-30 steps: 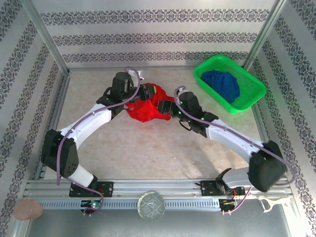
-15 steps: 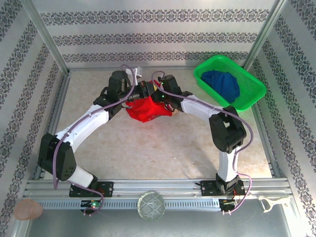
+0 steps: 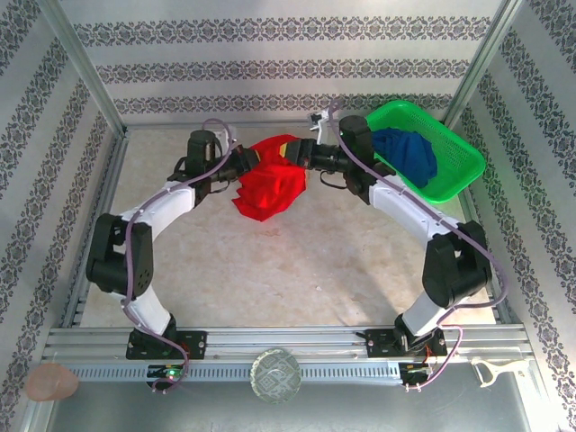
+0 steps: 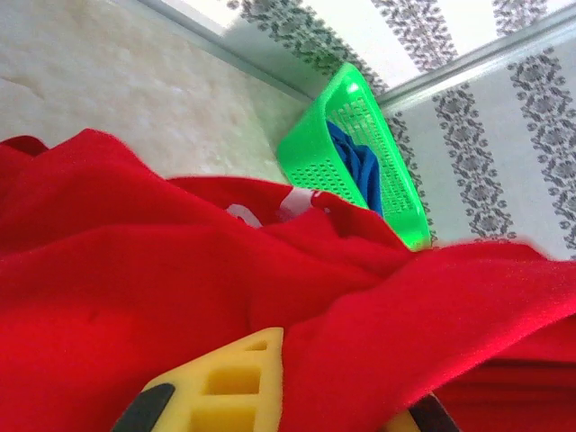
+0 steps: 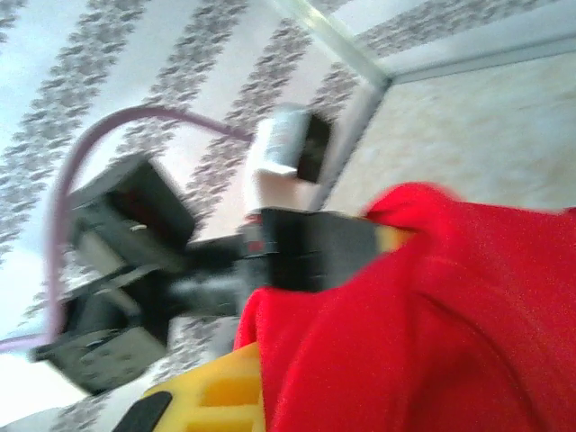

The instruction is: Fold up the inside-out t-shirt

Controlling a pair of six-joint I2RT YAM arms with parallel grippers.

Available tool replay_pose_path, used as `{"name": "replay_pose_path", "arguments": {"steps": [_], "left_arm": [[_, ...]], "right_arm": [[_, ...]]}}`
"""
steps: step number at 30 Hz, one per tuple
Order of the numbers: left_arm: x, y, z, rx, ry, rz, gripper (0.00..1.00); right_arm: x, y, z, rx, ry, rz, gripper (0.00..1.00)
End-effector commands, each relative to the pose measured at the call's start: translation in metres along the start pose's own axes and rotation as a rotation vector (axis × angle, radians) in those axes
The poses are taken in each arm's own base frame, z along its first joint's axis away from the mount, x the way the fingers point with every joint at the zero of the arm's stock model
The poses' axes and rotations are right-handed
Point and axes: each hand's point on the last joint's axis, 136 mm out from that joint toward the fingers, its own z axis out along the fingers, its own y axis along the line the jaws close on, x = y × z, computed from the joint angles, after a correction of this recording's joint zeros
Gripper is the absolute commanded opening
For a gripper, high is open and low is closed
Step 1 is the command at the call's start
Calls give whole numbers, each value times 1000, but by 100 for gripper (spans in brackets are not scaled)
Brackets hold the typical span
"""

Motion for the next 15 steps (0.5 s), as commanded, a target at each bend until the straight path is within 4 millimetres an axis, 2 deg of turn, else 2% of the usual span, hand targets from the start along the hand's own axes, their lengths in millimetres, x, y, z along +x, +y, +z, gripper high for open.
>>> {"name": "replay_pose_path", "arguments": {"steps": [1, 2, 4, 6, 7, 9, 12, 15], "left_arm": [[9, 55, 17, -107, 12, -54, 0], [12, 53, 22, -95, 29, -49, 10], [10, 45, 21, -73, 29, -39, 40], [5, 30, 6, -68, -1, 2, 63], [4, 25, -3, -74, -10, 20, 69], [4, 11, -23, -86, -23, 55, 77], [3, -12, -47, -43, -72, 54, 82], [-1, -41, -58, 40, -106, 38, 83]], "right_arm": [[-25, 63, -13, -299, -47, -68, 0], [-27, 67, -12, -338, -52, -78, 0], [-28, 61, -11, -364, -57, -56, 0], [-31, 46, -15, -354, -84, -33, 0], [-31, 40, -18, -344, -97, -24, 0], [-31, 27, -26, -324, -121, -15, 0], [-26, 14, -30, -301, -129, -6, 0], [-19, 5, -29, -288, -121, -2, 0]]}}
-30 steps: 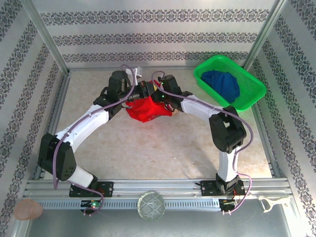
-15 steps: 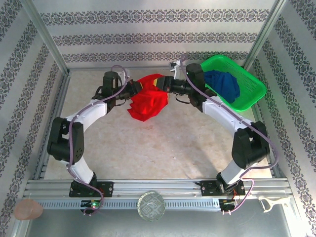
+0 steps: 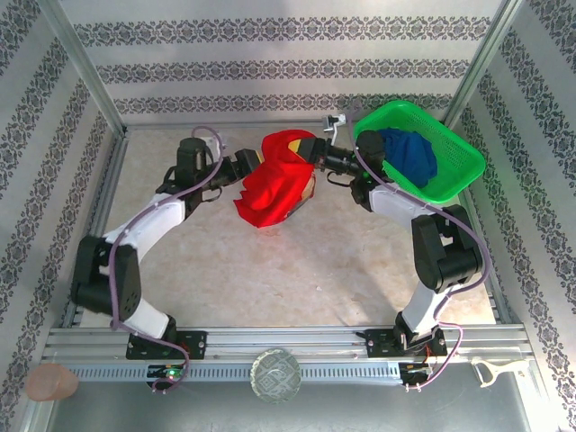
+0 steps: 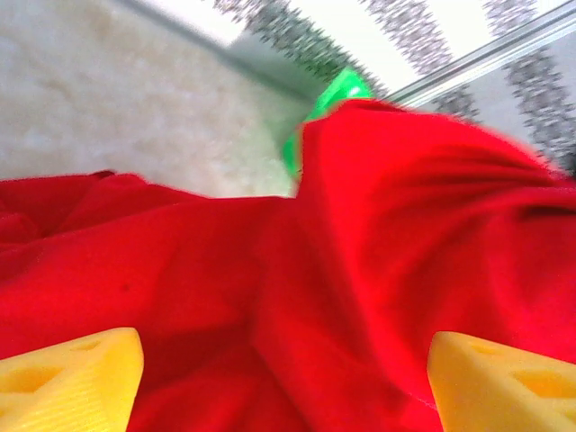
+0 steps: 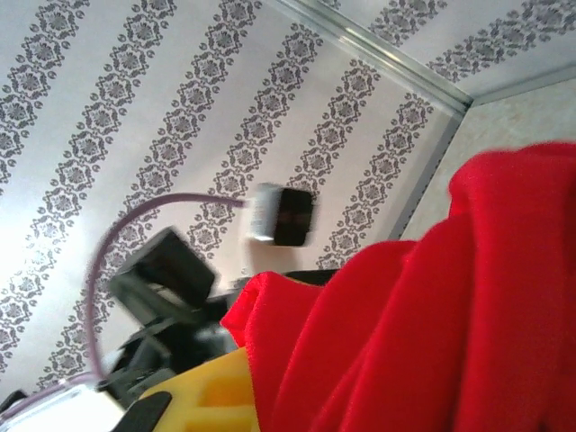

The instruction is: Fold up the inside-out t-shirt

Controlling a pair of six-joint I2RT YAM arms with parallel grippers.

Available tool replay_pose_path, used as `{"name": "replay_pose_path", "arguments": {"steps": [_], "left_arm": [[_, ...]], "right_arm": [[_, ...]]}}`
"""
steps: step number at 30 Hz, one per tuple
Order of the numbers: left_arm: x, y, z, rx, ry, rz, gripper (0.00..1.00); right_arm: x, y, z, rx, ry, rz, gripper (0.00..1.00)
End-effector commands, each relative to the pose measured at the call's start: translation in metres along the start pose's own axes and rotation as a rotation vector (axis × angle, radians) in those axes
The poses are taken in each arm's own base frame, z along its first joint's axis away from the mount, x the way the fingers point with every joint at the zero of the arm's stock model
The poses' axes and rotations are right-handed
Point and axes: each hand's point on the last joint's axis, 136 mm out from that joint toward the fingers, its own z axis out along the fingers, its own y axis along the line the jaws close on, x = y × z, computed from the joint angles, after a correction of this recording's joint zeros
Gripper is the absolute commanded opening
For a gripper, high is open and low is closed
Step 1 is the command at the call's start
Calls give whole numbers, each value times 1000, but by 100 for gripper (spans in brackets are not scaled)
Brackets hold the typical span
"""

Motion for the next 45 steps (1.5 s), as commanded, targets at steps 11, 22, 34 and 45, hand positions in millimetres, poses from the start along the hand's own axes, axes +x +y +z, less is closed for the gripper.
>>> {"name": "replay_pose_path", "arguments": {"steps": [11, 22, 34, 45], "left_arm": [[1, -69, 28, 181, 35, 10, 79], [29, -56, 69, 200, 91, -48, 42], [2, -37, 41, 172, -23, -3, 52], [-8, -112, 1, 278, -76, 250, 56]], "right_arm": [[4, 28, -6, -90, -19, -107, 0], [6, 35, -10, -108, -30, -107, 0], [-10, 45, -26, -168, -80, -91, 0], [-9, 34, -24, -151, -87, -71, 0]]}}
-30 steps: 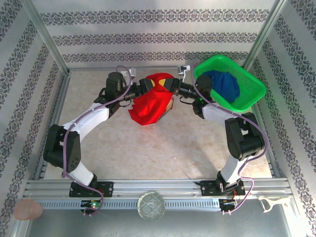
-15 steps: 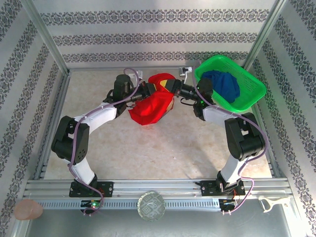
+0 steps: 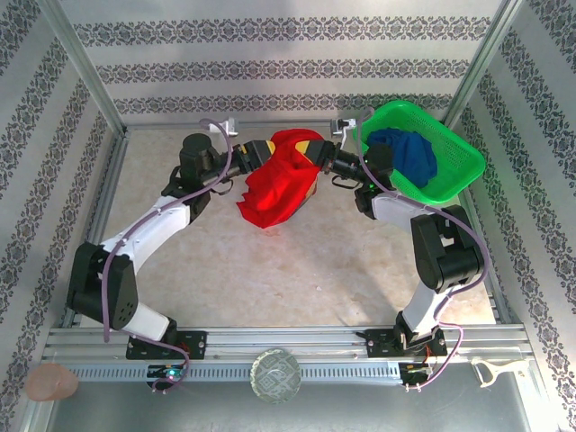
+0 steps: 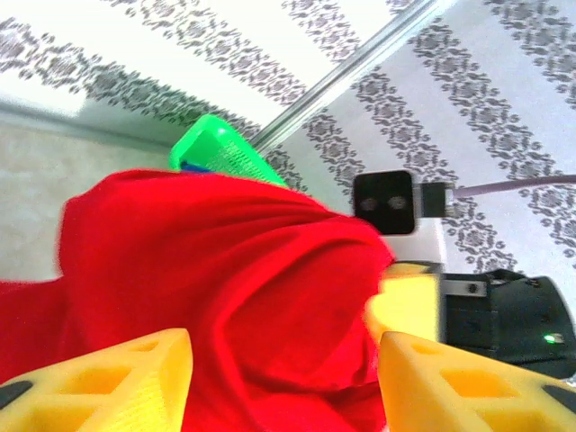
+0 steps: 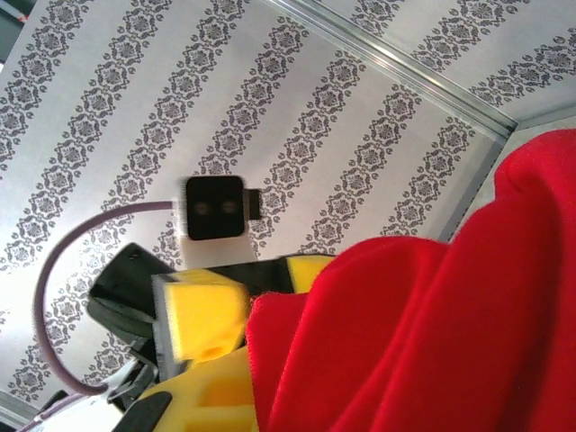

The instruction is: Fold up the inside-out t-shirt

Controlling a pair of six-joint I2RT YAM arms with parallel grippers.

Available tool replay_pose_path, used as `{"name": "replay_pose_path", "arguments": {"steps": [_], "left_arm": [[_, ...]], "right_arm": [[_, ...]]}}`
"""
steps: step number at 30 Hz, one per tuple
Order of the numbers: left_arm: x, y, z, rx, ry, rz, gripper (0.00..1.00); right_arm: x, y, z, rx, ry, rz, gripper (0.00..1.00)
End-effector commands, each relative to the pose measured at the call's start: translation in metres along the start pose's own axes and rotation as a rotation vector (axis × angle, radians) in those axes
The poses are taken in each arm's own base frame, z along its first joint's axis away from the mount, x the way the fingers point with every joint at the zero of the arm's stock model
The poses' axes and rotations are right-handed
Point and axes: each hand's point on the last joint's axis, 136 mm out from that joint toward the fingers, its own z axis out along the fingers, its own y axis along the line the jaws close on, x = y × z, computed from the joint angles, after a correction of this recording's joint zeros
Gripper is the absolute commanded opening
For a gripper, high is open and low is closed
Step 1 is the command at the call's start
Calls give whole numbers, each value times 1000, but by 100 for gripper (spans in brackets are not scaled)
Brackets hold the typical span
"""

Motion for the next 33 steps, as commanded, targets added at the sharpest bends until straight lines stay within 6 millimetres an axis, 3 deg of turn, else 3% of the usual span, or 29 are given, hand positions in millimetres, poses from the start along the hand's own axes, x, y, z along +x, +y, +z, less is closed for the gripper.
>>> {"name": "replay_pose_path", "arguments": {"steps": [1, 6, 13, 20, 27, 30, 31, 33], "left_arm": [[0, -21, 8, 40, 19, 109, 54], [6, -29, 25, 82, 62, 112, 45], [17, -26, 41, 102, 93, 97, 43], [16, -27, 51, 115, 94, 90, 38], [8, -31, 58, 118, 89, 70, 1], [0, -37, 56, 108, 87, 67, 0], [-4, -39, 55, 105, 83, 59, 0], [-15, -41, 51, 103, 71, 22, 0]], "right_arm": [[-7, 19, -4, -52, -24, -80, 0], [-6, 18, -4, -50, -24, -76, 0], [-6, 18, -4, -49, -23, -74, 0], [-5, 18, -2, -52, -16, -73, 0], [-1, 9, -4, -33, -14, -58, 0], [-3, 3, -4, -22, -21, -51, 0], [-4, 0, -4, -15, -24, -48, 8], [-9, -12, -7, 29, -49, -38, 36]]}}
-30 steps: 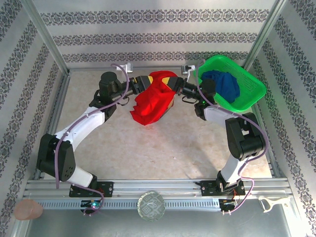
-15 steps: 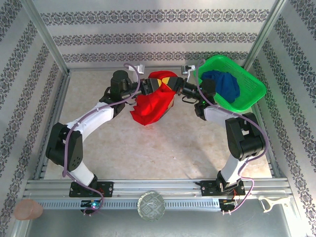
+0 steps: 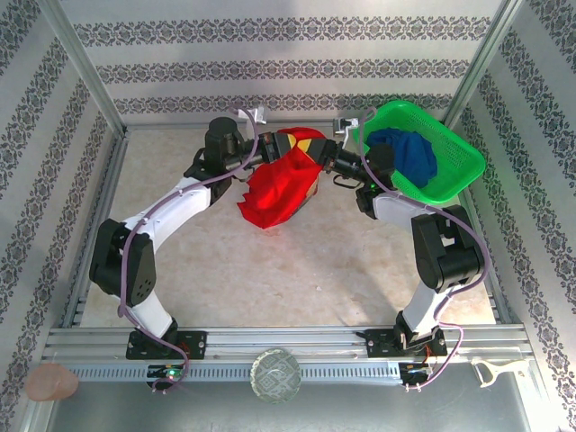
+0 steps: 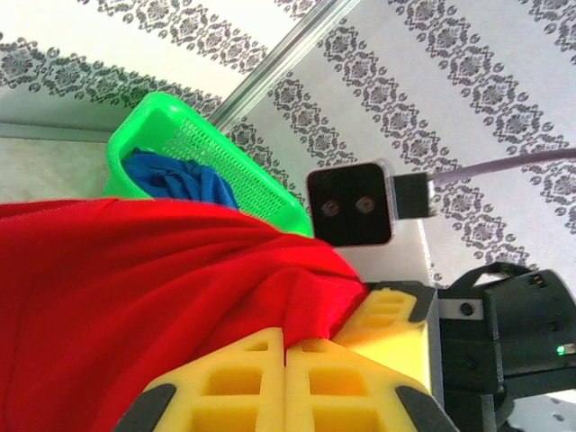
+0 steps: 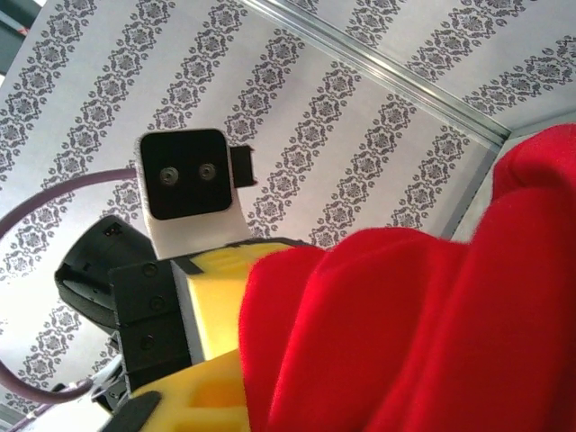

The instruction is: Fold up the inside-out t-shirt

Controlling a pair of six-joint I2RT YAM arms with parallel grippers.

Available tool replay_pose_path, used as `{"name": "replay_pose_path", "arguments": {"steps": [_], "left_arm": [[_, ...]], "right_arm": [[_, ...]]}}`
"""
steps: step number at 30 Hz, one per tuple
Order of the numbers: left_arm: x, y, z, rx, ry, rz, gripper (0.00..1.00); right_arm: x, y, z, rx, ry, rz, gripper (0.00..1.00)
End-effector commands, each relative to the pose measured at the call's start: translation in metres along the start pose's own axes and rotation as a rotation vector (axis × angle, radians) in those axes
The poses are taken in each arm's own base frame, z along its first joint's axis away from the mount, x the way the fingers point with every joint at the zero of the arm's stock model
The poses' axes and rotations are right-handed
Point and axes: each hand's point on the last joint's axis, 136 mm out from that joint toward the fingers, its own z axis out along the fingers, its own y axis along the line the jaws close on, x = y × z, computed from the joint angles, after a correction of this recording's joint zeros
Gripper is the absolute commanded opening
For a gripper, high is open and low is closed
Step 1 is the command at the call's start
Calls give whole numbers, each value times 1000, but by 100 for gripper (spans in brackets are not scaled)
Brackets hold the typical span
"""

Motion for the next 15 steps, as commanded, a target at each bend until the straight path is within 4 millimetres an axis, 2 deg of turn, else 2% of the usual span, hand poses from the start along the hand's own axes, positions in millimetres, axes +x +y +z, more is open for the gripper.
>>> {"name": "replay_pose_path", "arguments": {"steps": [1, 3, 6, 10, 15], "left_arm": [[-27, -22, -10, 41, -37, -43, 0], [-43, -30, -20, 74, -77, -94, 0], [-64, -47, -35, 148, -129, -162, 0], [-77, -66, -46, 232, -162, -216, 0], [-81, -76, -50, 271, -164, -231, 0]], "right_arm": [[-10, -20, -10, 60, -53, -36, 47], [-19, -43, -24, 147, -98, -13, 57], [-32, -58, -53, 232, -173, 10, 60], [-31, -42, -75, 300, -207, -6, 59], [-13, -6, -88, 483, -176, -155, 54]]}}
